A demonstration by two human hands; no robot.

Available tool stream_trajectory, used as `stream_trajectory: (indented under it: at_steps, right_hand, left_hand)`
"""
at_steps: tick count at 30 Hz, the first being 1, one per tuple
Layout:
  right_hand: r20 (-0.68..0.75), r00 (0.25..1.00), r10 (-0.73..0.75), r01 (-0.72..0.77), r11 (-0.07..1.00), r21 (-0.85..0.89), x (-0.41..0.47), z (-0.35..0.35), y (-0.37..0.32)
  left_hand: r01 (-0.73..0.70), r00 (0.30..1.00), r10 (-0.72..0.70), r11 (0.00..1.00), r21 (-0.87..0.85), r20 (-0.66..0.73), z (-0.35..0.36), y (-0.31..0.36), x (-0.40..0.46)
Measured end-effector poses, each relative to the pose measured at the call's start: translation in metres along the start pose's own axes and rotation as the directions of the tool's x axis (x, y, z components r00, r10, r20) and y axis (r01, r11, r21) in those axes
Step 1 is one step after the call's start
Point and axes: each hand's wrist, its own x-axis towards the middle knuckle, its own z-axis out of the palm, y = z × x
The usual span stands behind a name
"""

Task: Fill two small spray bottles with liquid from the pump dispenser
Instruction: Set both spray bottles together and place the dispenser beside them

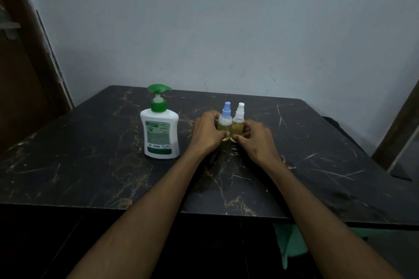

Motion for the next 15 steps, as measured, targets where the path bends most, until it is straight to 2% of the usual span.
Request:
stream_trajectory:
  at_steps: [15]
  right_hand:
    - [-0.019,1.000,0.012,-0.012,1.000,-0.002,0.0009,0.0037,0.0024]
  left_hand:
    - [0.013,1.000,-0.013,1.000,0.008,-0.006,0.0061,-0.0006,0.0007]
